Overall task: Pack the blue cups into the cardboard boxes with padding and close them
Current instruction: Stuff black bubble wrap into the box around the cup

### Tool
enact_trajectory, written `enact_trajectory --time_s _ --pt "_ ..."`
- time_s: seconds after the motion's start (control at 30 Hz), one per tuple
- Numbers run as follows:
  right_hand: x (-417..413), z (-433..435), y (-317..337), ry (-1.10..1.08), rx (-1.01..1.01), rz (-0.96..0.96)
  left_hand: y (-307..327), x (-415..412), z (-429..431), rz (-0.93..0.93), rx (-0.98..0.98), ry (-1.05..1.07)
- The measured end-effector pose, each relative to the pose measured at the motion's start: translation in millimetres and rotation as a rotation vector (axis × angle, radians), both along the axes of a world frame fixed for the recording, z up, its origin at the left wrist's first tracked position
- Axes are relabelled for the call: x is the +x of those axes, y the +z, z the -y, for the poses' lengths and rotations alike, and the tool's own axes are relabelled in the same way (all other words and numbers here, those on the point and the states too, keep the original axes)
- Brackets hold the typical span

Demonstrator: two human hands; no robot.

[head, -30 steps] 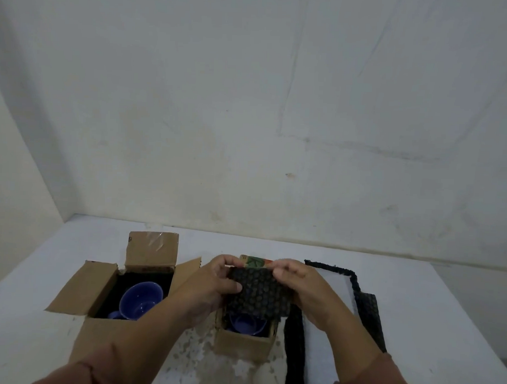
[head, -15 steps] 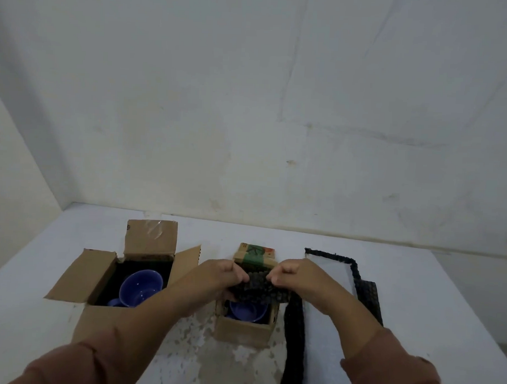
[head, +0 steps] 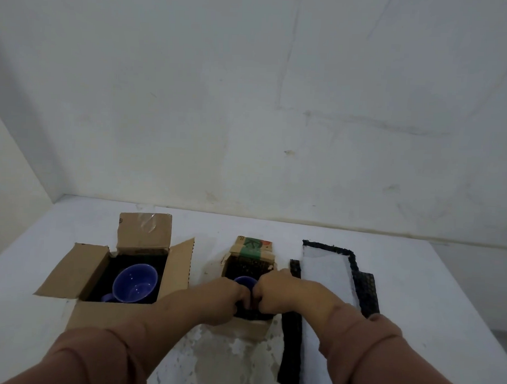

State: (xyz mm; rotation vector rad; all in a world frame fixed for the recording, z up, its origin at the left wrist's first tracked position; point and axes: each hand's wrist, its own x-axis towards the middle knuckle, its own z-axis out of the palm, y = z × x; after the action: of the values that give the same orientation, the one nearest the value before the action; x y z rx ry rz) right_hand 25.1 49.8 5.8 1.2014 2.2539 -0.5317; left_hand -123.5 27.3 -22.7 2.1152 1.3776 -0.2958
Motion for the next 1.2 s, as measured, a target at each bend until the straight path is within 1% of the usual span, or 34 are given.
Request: enact_trajectory --time_s 0.13,0.23,0.37,0.47,0.53,0.67,0.83,0.9,0.97,1.03,1.1,1.2 --pt "-8.4 -0.4 -10.5 -0.022 -0.003 0.098 -2.3 5.0 -3.1 -0.088 -0.019 -0.077" --pt "-11.1 2.0 -15.1 -0.021 0.036 0.109 -5.8 5.2 -5.9 -0.13 -0.012 -0.126" --pt "-4.0 -1.7 -7.9 -0.018 0.08 0.06 -3.0 1.9 -8.0 -0.143 0.123 -0.199" --pt "-1.6 0.8 -11.3 0.001 0.141 0.042 -5.4 1.0 -5.6 -0.226 0.221 -0.289" --pt "-2.9 4.5 -18.3 0.028 0.199 0.048 -7.5 1.6 -3.0 -0.275 0.244 -0.332" --pt "-1.6 4.4 -18.0 -0.029 0.178 0.022 -7.6 -1.2 -3.3 -0.267 0.237 -0.351" --pt "-1.2 10.0 -24.4 0.009 0.216 0.024 -10.5 1.5 -3.7 -0.317 0.255 -0.392" --pt "-0.4 7.5 -22.0 -0.015 0.223 0.017 -9.3 2.7 -5.7 -0.282 0.264 -0.37" --pt "2.1 -0.1 -21.3 -0.065 0.283 -0.025 -7.5 2.9 -9.5 -0.194 0.341 -0.319" --pt "3.4 -4.7 -24.2 -0.1 0.357 -0.061 -6.2 4.5 -12.0 -0.179 0.455 -0.255" --pt "1.4 -2.7 -26.8 -0.085 0.4 -0.02 -6.2 8.2 -12.3 -0.274 0.5 -0.184" --pt "-3.2 4.6 -28.9 -0.043 0.451 0.076 -7.6 12.4 -10.1 -0.476 0.506 -0.192"
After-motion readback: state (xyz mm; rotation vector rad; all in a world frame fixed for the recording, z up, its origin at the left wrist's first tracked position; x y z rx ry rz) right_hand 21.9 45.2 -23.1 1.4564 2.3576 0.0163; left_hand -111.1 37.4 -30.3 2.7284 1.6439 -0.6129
